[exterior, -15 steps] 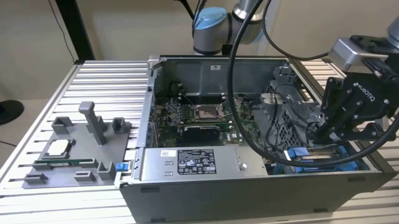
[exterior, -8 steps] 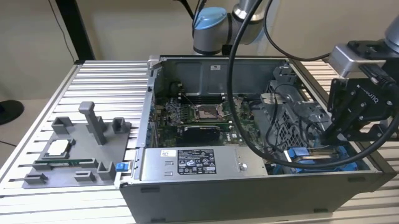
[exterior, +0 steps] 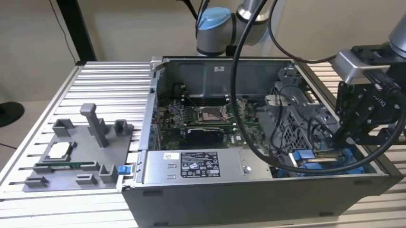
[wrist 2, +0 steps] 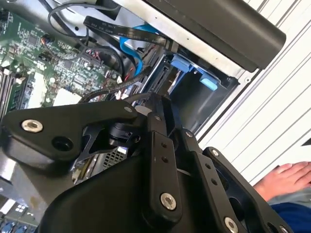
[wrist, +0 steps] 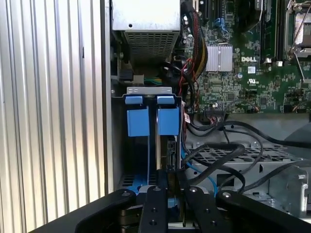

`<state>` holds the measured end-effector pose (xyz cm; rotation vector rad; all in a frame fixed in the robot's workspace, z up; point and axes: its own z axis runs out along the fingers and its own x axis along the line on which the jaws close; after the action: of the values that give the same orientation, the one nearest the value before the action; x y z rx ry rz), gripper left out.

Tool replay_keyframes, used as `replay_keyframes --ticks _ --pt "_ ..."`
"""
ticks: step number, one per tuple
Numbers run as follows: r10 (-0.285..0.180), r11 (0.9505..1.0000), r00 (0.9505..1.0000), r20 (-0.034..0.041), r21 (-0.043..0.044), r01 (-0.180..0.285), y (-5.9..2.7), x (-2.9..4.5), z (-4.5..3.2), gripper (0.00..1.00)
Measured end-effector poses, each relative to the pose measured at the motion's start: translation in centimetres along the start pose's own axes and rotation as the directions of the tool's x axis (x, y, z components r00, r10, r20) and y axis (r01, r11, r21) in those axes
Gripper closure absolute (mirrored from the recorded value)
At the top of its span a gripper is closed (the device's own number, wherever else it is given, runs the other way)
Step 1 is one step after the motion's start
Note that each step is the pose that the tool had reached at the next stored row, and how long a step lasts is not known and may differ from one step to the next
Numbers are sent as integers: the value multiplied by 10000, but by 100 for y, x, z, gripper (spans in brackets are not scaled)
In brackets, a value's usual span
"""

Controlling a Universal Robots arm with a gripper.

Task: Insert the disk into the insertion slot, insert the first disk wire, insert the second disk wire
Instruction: 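Insert the first disk wire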

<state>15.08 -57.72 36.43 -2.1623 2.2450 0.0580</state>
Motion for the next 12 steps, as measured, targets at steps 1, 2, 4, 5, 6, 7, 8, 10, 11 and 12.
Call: replay_keyframes --ticks 1,2,4,5,6,7,8,10,11,12 --pt "0 10000 10000 0 0 0 0 0 6 100" --pt "0 10000 10000 3 0 0 0 1 16 100" --pt "1 10000 10000 0 7 -1 -1 2 42 100" --pt "0 10000 10000 1 18 0 -2 2 60 100" --pt "-2 10000 10000 -1 35 2 -2 -1 73 100" --pt "-9 10000 10000 -1 67 9 -1 -6 83 100" --pt "-40 9999 10000 2 104 40 -1 -10 92 100" --pt "-113 9998 9999 5 174 112 -2 -22 107 100" --pt "-151 9997 9999 5 198 150 -2 -30 115 100" --pt "-204 9995 9998 4 221 204 -2 -35 122 100"
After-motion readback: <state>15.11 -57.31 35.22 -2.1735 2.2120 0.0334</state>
